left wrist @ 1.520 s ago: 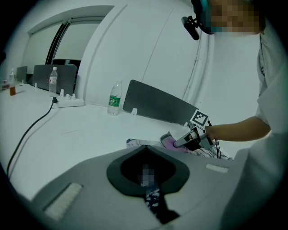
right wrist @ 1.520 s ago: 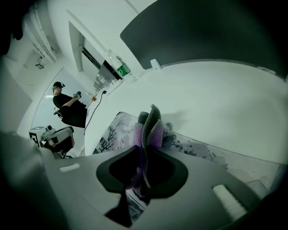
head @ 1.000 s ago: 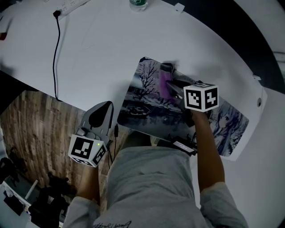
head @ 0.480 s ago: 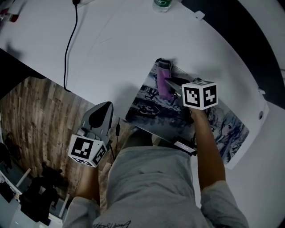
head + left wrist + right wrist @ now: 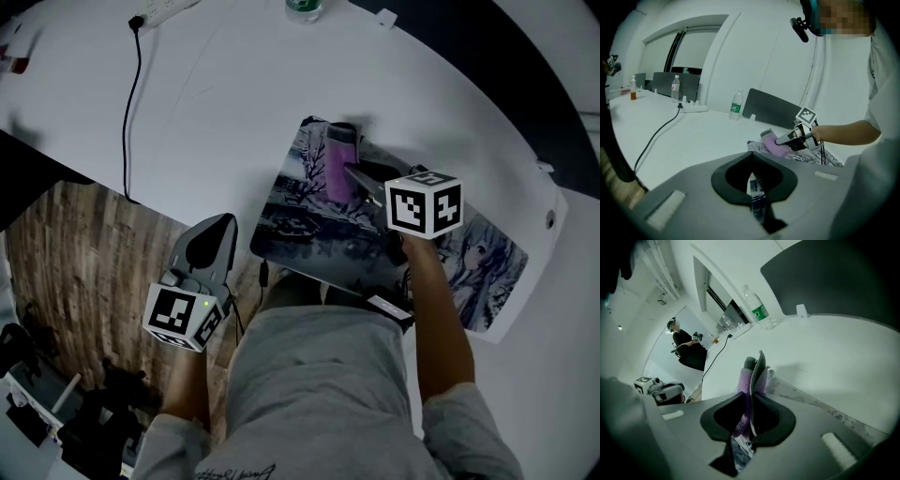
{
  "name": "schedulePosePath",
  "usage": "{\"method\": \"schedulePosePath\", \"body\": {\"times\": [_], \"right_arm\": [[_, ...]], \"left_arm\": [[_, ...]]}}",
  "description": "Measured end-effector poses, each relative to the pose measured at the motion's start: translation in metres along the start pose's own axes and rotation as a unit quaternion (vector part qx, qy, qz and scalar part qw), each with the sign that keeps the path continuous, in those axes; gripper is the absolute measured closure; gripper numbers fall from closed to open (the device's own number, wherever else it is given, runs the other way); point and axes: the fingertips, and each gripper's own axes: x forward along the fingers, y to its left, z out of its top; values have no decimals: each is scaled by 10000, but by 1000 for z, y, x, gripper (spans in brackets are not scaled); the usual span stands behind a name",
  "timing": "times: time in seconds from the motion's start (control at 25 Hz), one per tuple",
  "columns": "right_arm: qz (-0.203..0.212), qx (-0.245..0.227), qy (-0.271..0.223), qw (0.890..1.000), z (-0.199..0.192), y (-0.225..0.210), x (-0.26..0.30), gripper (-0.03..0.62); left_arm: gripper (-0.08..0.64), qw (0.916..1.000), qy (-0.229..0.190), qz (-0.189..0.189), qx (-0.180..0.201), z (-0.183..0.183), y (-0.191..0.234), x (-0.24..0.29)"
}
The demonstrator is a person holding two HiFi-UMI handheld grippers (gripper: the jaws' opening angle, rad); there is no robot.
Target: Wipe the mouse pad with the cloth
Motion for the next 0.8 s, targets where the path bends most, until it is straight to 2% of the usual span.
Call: {"method": "schedulePosePath", "body": {"times": [0.32,0.8], "right_arm": [[-307,408,-436,9977,-44,-43,-96,523],[-1204,1161,-931,9815,-158,-131,-251,523]], "left_arm": [[541,9956,63,-777,528,19,-82,42],[541,9788,222,-1698,1123,19,-224,83]]}}
